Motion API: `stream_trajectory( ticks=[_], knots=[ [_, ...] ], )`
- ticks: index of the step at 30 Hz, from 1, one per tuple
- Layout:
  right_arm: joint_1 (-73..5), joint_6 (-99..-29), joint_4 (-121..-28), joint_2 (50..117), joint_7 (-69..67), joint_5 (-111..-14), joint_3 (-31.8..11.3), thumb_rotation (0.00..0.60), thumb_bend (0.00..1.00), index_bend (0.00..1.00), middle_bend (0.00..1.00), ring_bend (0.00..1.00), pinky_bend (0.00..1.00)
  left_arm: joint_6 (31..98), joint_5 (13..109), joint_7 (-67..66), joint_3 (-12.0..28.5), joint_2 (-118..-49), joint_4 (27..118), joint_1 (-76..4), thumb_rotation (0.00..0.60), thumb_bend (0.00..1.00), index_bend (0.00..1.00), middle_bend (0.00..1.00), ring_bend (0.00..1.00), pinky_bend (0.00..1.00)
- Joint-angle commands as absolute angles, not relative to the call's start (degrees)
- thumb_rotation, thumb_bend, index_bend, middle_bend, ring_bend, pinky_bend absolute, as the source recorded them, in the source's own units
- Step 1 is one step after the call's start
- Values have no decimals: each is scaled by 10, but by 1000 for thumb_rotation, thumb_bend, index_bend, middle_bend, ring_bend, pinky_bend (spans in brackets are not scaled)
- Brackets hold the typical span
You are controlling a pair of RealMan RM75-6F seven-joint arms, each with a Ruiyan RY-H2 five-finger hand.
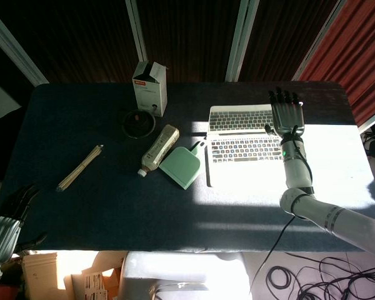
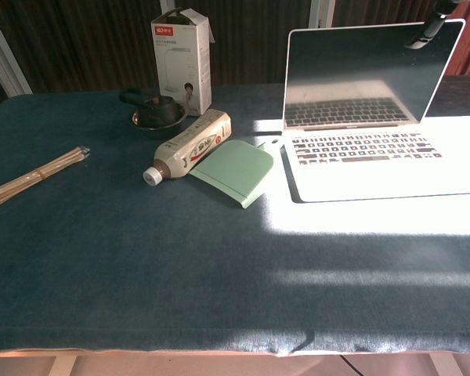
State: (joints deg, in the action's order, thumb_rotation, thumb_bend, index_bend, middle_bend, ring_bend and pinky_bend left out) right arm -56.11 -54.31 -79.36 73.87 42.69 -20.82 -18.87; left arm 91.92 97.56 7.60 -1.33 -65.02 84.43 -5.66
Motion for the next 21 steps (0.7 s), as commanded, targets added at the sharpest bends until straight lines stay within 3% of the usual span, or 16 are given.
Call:
stream_trajectory(
  ticks=[1,16,21],
  knots=[
    [-560,-539,-792,739,418,-212,-186,600,268,0,0,0,0,919,975,76,-13,-650,844,-57,600,22,0,28,7,142],
    [-578,-512,-757,769,400,-206,-177,600,268,23,0,0,0,899,962,64,-11,-648,852,-63,600,22,0,28,7,142],
    [-590,-513,-735,781,409,-193,-174,600,319,141,0,0,0,892,959,59,-11,-649,854,-66,600,22,0,28,7,142]
  ],
)
